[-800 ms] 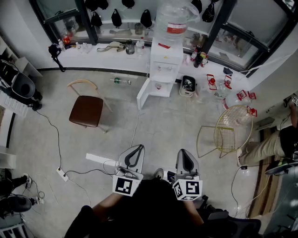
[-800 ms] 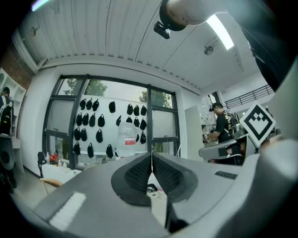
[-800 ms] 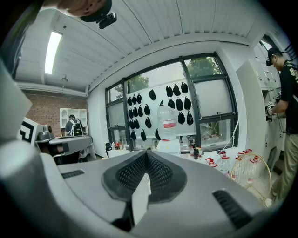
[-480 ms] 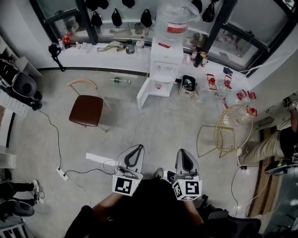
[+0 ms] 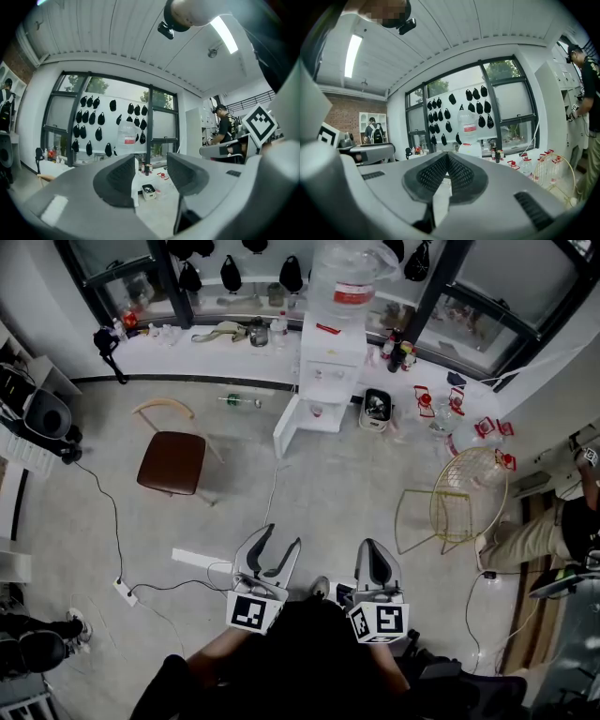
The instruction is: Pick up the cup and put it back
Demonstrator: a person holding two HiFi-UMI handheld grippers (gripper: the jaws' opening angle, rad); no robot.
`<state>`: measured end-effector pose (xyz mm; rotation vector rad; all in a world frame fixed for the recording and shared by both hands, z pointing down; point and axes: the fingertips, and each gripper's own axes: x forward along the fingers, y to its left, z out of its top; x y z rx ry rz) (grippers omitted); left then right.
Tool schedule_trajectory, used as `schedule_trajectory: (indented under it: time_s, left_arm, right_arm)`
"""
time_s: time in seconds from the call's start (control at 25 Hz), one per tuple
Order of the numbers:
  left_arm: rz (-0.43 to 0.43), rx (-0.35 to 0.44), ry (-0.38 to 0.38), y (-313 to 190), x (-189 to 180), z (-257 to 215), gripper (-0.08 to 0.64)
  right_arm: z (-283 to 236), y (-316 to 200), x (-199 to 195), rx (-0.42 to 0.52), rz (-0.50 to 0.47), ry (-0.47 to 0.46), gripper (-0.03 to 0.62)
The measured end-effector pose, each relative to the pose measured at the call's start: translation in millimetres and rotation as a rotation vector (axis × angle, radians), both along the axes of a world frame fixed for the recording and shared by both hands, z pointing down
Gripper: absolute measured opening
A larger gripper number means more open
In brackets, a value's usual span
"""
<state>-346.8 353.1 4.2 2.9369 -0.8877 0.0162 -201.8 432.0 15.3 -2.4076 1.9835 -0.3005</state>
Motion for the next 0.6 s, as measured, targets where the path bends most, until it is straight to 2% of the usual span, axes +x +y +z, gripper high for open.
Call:
schedule_trajectory:
  time_s: [0.6]
  left_arm:
    - [0.024, -0.020, -0.003, -20.5, -29.9, 8.2, 0.196]
  right_arm:
    - [-3.2, -17.9, -26.5, 0.005, 0.028, 0.025, -0.006]
